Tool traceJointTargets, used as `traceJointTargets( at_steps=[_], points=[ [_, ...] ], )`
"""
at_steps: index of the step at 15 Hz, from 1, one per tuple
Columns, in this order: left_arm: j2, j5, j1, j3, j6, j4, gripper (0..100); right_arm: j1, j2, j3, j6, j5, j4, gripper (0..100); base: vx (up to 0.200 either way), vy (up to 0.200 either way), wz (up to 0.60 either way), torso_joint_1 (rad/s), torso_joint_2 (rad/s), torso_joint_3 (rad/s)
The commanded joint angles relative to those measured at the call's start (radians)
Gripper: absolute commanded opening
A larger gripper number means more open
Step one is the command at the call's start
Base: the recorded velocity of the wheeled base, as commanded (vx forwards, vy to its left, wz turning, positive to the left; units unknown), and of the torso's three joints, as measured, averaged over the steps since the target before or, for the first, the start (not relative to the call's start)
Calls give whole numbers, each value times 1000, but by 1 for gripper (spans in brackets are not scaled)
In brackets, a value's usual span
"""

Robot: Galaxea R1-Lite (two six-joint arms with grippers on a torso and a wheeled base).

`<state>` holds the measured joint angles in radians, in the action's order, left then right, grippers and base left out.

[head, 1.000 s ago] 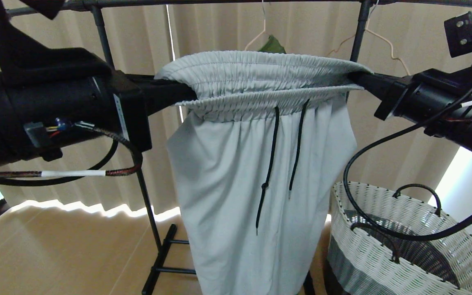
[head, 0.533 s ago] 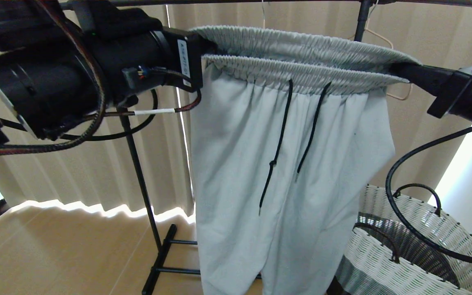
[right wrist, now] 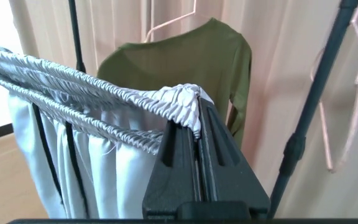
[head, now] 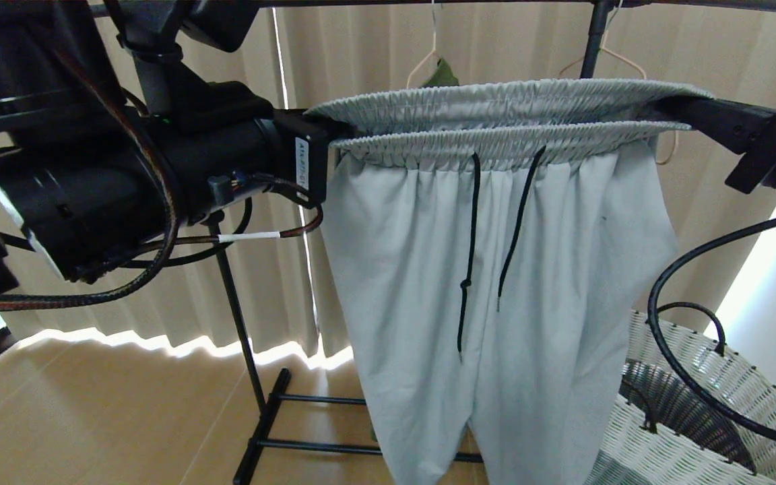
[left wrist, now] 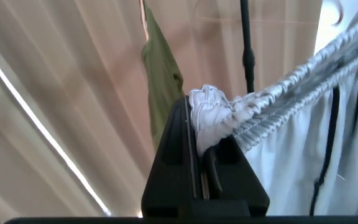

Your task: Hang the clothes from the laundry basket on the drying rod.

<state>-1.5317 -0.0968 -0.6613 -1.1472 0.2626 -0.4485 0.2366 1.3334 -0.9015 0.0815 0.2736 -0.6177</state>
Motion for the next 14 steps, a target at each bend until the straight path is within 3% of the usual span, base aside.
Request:
traceJointTargets(
  at_steps=[1,10,11,14],
  points=[
    [22,0,0,17,1,-1,0,4,1,3,0,1,-1,0,0,0,0,0,0,0],
    [42,-3,2,37,1,-1,0,27,20,15,-2,-4,-1,0,0,0,0,0,0,0],
    [42,-8,2,40,1,-1,0,30,26,13,-2,-4,-1,100,0,0,0,0,0,0],
    [42,-32,3,47,0,-1,0,46,23,18,-2,-1,-1,100,0,0,0,0,0,0]
  ],
)
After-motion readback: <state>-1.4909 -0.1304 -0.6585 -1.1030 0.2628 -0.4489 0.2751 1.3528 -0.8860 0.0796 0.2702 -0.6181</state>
